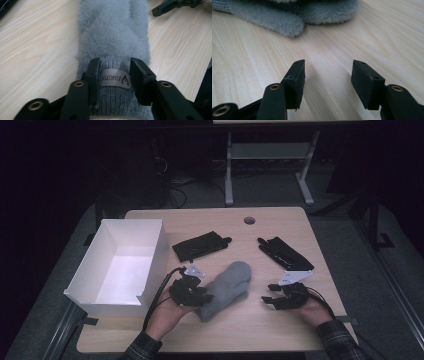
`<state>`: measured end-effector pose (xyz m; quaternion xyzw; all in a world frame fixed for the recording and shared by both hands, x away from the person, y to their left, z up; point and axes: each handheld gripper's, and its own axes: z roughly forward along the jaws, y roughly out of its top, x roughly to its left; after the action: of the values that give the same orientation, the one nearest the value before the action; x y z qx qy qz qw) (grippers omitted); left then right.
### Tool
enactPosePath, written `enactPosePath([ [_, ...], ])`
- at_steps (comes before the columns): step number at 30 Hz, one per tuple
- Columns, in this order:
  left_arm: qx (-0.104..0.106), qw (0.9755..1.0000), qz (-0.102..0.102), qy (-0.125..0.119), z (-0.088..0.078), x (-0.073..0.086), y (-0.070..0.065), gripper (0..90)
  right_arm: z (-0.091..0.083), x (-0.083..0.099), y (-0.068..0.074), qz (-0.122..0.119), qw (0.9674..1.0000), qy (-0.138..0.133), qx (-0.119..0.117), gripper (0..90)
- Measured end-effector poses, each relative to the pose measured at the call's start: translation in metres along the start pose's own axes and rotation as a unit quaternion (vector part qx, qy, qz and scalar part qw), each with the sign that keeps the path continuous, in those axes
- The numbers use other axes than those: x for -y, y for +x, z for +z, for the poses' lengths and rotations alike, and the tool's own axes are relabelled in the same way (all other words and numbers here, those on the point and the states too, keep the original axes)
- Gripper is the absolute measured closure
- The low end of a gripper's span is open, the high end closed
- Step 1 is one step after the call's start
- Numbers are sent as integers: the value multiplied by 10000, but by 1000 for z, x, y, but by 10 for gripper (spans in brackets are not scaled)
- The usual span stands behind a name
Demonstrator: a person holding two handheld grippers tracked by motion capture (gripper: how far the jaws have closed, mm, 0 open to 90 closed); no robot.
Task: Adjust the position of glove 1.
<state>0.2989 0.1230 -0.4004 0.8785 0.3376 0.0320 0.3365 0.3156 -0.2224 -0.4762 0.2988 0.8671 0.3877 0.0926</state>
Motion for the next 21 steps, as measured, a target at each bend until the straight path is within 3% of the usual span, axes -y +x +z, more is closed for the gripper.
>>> enactPosePath([
  [4, 115, 9994, 181, -254, -7, -4, 2, 457, 0, 0, 1, -8, 10000, 3, -8, 421],
  [7, 89, 9978, 430, -489, -11, -8, 4, 355, 1, 0, 1, -85, 10000, -6, -3, 397],
  [9, 106, 9965, 552, -622, -13, -10, 6, 334, 2, 0, 2, -96, 10000, -1, 23, 385],
  [17, 180, 9938, 512, -973, -6, -26, 23, 279, 4, 0, 4, -170, 9998, -22, 65, 319],
  [20, 250, 9940, 491, -948, -2, -31, 26, 245, 5, 1, 4, -202, 9998, -58, 54, 266],
  [21, 256, 9939, 578, -909, 1, -33, 27, 245, 5, 1, 4, -202, 9998, -58, 54, 266],
])
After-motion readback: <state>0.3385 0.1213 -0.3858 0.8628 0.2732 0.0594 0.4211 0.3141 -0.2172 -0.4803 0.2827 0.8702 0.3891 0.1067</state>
